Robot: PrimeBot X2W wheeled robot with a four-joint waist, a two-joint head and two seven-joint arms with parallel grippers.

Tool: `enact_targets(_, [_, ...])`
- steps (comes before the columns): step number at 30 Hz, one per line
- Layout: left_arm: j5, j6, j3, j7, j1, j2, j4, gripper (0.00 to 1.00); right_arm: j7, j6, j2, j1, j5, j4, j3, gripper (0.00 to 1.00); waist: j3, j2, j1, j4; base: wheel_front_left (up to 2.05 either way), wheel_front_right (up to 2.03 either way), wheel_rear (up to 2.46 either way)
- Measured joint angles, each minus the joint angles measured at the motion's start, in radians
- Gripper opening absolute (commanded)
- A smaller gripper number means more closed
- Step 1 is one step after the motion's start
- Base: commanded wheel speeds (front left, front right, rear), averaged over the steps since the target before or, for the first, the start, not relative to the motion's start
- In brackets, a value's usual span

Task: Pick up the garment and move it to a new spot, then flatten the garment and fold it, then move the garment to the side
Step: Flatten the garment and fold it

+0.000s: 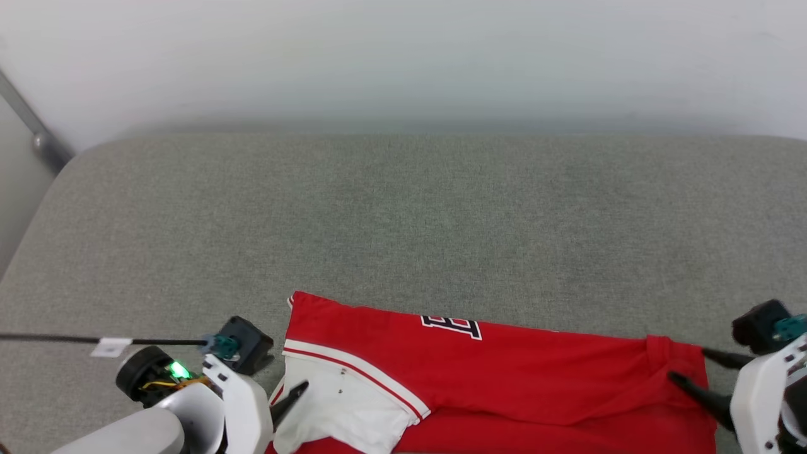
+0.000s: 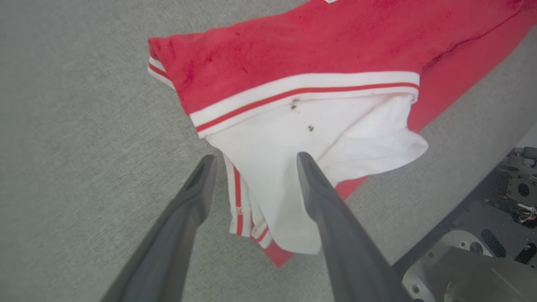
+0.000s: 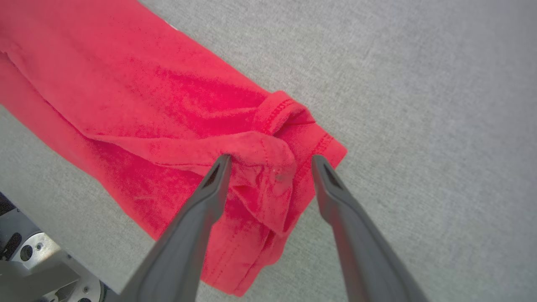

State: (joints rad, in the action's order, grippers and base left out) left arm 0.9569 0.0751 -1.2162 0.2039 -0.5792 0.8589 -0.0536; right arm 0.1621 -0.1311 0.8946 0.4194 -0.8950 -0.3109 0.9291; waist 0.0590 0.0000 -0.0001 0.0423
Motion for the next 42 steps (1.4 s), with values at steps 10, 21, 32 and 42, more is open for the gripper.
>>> enact_targets(10, [-0.119, 0.279, 0.128, -0.388, 0.09, -0.007, 0.042, 1.0, -0.092, 0.0, 0.022, -0.141, -0.001, 0.04, -0.318, 1.0, -0.026, 0.0, 0.0, 0.0, 0.0, 0.0, 0.0])
enact_targets(21, [-0.263, 0.484, 0.363, -0.466, 0.235, -0.133, 0.092, 1.0, 0.04, 0.0, -0.122, -0.329, -0.053, 0.015, -0.53, 1.0, 0.017, 0.0, 0.0, 0.029, 0.0, 0.0, 0.0])
enact_targets(32, [-0.461, 0.454, 0.626, -0.466, 0.432, -0.295, 0.093, 1.0, 0.191, 0.0, -0.222, -0.387, -0.091, -0.005, -0.55, 1.0, 0.055, 0.0, 0.0, 0.062, 0.0, 0.0, 0.0])
enact_targets(42, [-0.627, 0.38, 0.821, -0.466, 0.542, -0.458, 0.081, 1.0, 0.277, 0.003, -0.235, -0.364, -0.099, 0.015, -0.507, 1.0, 0.07, 0.0, 0.0, 0.065, 0.0, 0.0, 0.0])
